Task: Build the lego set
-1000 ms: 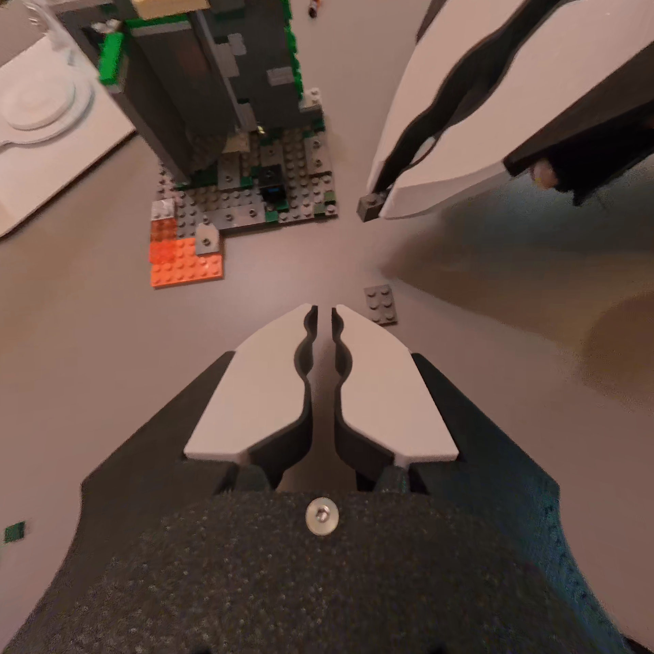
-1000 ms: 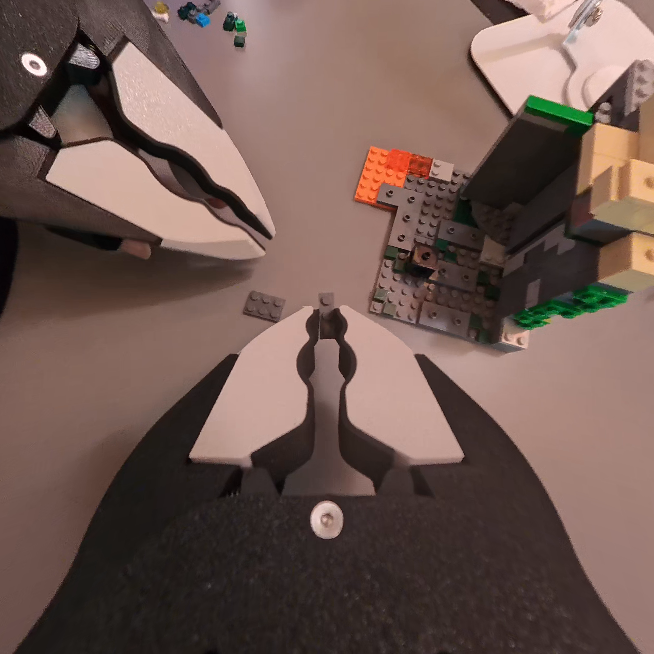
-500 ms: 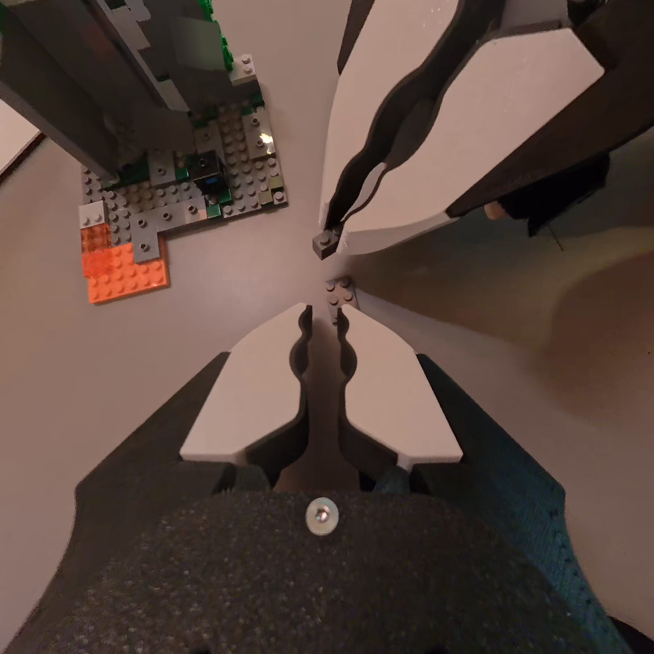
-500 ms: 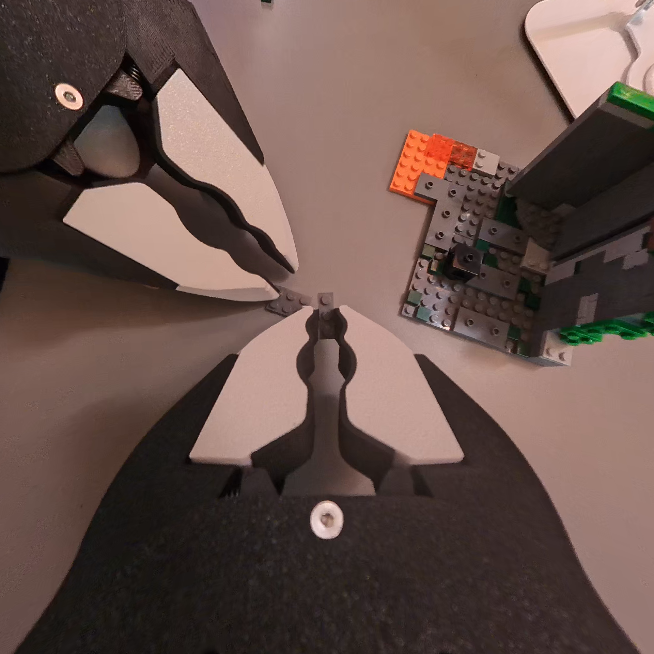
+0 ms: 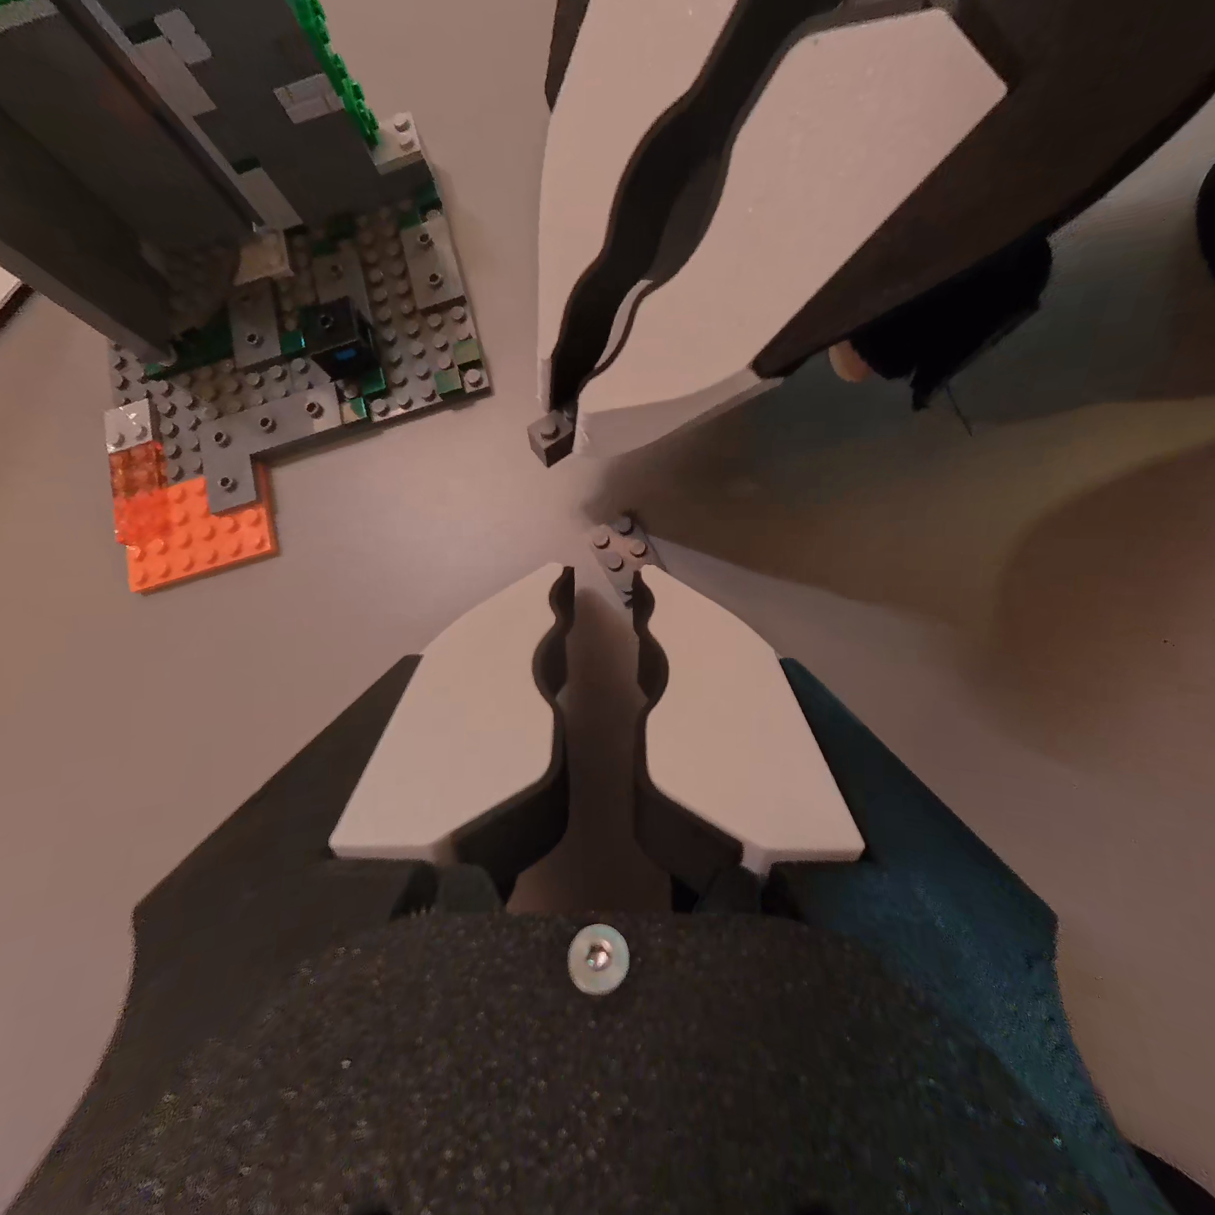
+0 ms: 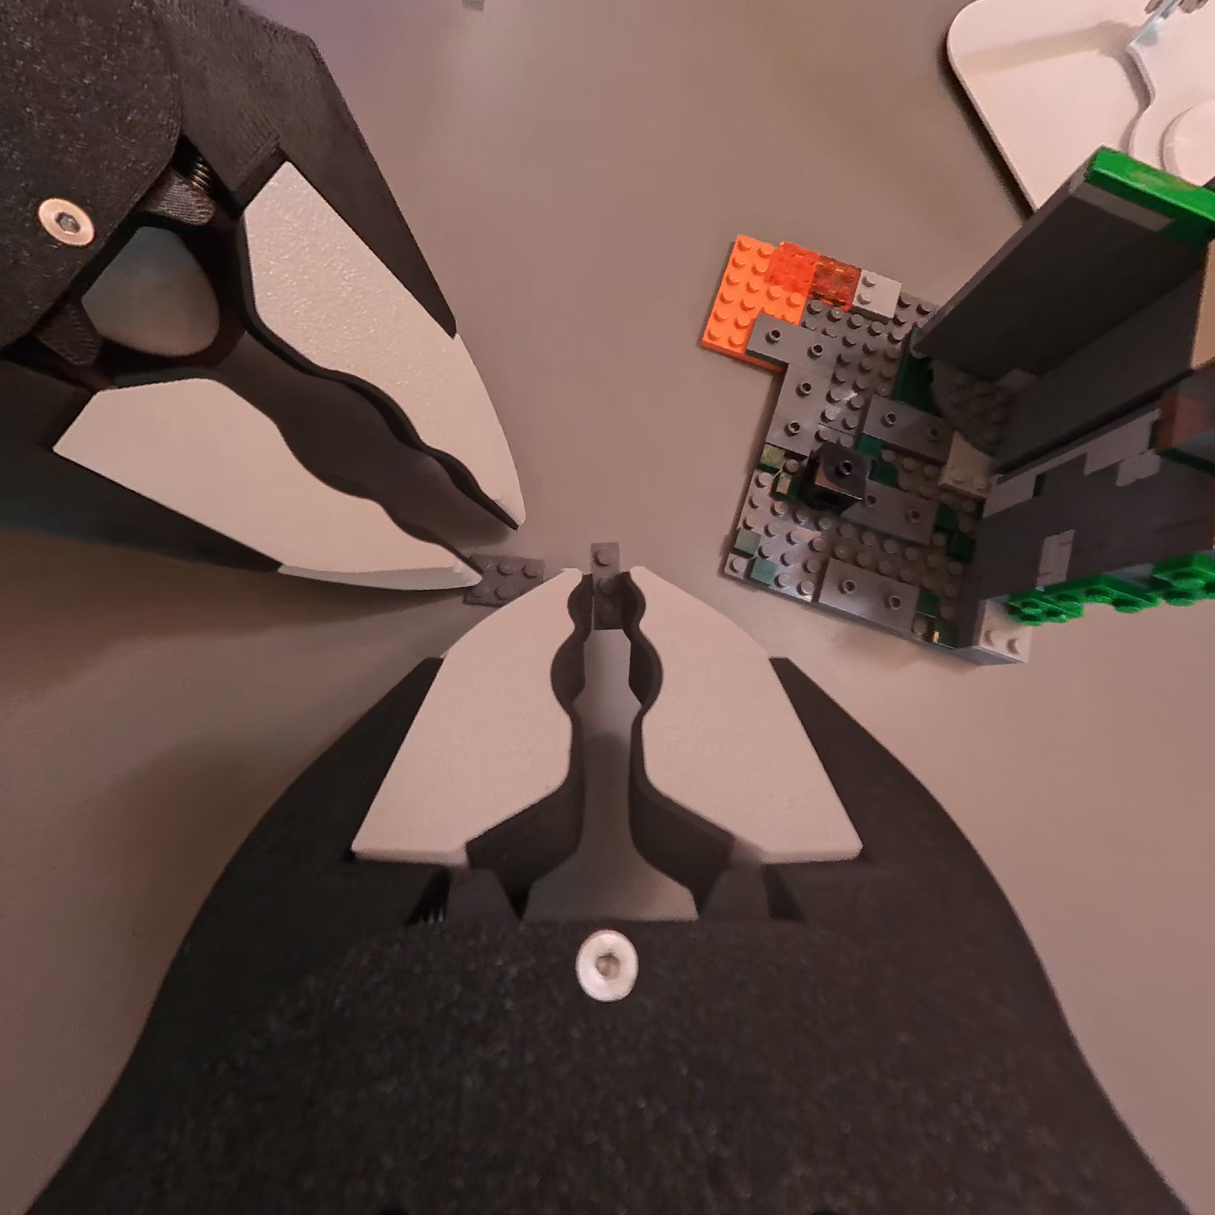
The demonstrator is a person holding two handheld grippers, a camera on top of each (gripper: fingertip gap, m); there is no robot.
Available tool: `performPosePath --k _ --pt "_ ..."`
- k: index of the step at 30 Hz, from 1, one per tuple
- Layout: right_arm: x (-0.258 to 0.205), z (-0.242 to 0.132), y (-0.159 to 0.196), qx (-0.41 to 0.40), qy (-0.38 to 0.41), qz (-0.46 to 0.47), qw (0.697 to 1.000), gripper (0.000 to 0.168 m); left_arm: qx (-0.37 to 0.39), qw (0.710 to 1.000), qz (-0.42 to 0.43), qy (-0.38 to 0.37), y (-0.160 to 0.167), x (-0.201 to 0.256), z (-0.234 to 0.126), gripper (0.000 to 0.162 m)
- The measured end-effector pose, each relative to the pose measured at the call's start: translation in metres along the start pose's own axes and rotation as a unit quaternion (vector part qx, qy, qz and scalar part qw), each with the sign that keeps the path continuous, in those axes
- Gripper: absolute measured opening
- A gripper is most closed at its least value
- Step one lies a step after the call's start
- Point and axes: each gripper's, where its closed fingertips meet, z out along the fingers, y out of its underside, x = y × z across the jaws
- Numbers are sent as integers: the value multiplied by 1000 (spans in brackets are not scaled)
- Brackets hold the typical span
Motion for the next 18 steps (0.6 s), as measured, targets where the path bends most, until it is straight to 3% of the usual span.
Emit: performPosePath --k 13,18 --pt "-10 6 1 -7 -11 7 1000 7 21 999 -31 -14 -1 -16 -11 14" --pt "-17 10 3 -17 -20 8 1000 8 -8 1000 -21 -18 10 -18 -7 13"
